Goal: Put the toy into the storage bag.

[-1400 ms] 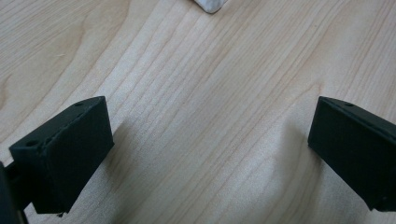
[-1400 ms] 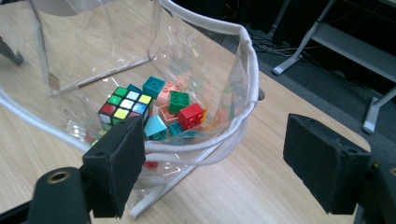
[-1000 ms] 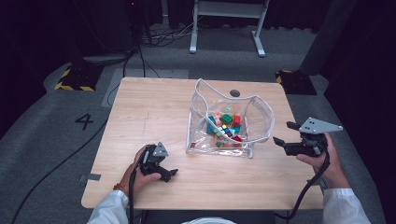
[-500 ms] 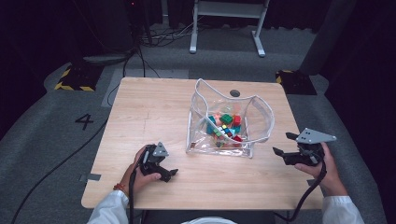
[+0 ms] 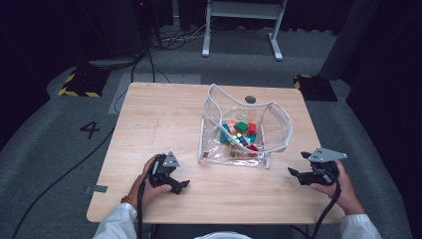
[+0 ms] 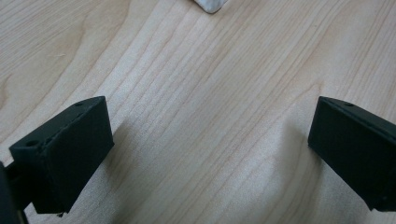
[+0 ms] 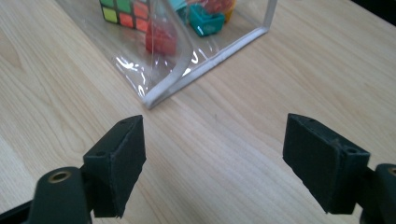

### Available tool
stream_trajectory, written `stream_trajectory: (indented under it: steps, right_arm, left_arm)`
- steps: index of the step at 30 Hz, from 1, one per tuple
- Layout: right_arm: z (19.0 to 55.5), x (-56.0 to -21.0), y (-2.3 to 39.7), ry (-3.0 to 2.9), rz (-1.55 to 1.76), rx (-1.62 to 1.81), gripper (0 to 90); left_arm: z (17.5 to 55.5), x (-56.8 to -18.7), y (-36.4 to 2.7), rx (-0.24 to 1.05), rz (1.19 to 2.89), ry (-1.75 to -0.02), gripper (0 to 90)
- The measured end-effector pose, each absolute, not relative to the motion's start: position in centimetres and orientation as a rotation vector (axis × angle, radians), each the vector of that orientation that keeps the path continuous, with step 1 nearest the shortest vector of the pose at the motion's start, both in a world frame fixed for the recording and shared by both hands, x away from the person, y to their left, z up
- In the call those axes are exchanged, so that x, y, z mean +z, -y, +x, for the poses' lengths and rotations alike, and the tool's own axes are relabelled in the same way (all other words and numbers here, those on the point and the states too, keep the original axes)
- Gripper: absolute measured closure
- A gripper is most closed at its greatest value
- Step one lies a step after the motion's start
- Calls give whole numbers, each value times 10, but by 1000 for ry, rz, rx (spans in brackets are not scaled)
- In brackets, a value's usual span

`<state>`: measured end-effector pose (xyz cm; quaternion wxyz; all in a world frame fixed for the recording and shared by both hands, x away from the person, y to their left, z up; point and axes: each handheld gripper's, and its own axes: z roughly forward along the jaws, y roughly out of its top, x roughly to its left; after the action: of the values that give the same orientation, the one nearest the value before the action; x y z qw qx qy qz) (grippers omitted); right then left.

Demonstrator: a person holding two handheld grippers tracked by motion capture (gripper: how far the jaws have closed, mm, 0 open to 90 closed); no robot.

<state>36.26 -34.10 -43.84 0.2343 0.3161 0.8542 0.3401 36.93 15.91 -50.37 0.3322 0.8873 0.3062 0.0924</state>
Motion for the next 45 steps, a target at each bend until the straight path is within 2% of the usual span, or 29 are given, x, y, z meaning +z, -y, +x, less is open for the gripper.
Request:
stream_trajectory:
  steps: [21, 27, 45]
  right_arm:
    - [346, -495, 364, -2384, 1007, 926, 203]
    - [341, -503, 378, -2334, 1101, 1042, 195]
    - [341, -503, 379, -2316, 1122, 1015, 178]
  left_arm:
    - [370, -504, -159, 248, 2316, -795, 1]
    - [370, -504, -159, 244, 2318, -799, 0]
    - [369, -504, -159, 252, 2315, -802, 2]
